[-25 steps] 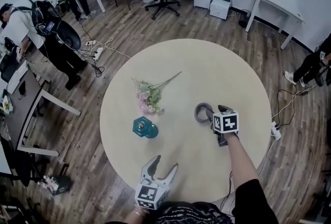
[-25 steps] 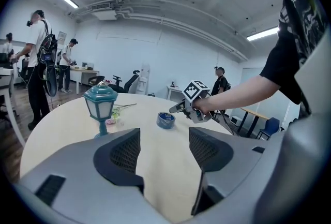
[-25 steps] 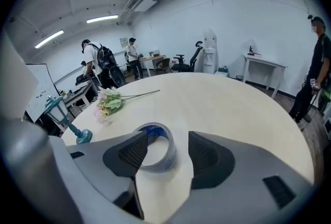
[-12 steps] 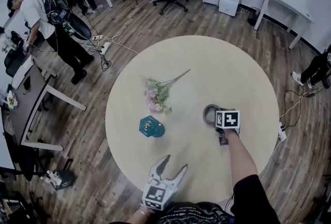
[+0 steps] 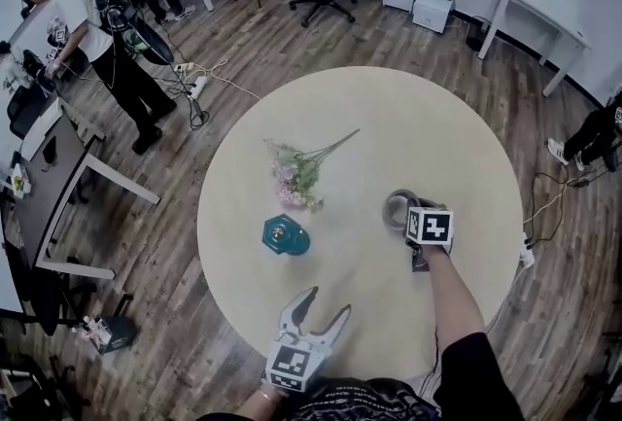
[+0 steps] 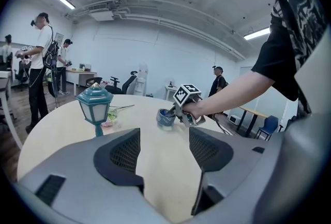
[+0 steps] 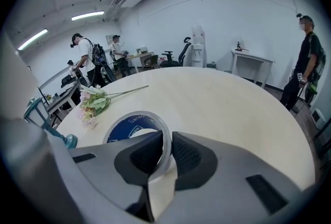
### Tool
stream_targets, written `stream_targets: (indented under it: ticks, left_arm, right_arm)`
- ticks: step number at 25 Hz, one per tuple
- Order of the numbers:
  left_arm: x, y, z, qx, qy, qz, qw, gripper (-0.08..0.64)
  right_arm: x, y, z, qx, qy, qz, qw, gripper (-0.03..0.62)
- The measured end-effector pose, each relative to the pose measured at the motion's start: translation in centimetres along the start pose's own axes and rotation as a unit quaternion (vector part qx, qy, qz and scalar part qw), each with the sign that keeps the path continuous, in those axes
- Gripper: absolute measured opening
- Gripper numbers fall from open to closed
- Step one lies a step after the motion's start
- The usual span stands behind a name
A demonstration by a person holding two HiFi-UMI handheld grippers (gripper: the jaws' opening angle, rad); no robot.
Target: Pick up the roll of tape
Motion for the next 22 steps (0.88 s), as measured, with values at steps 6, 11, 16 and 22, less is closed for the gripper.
stream_targets:
  ticks: [6,11,16,22]
  left_arm:
    - [0.5,-0.3,0.1,-0.008,0.003,0.008,0.9999,0.310]
    - [0.0,-0.6,1.4,0.002,0.010,0.020,0.9998,0.310]
    - [-0.3,-1.5,2.4,0.016,0.022,0.033,0.9991,0.310]
    - [-0.2,-3.1,3.4,0.022,0.025,0.042,0.9986,0.310]
  right_arm:
    - [-0.8,-3.2,0.2,-0.004,0.010,0.030,0.999,0.064]
    - [-0.7,-6.6,0.5,0.003,0.008,0.060,0.998,0.064]
    - [0.0,-10.7,0.3,0.008,0.022,0.099,0.995,0.063]
    - [1.4,-15.2,-0.6,0.015,0.010,0.124,0.992,0.063]
Point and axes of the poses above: the fingertips, and each gripper's own axes: y forward along the fingers, z to its right, x out of its underside, the point moved 6 cm from there along -y, backward along the fingers, and after that the axes turned 3 degrees about -z, right-handed, at the moved point
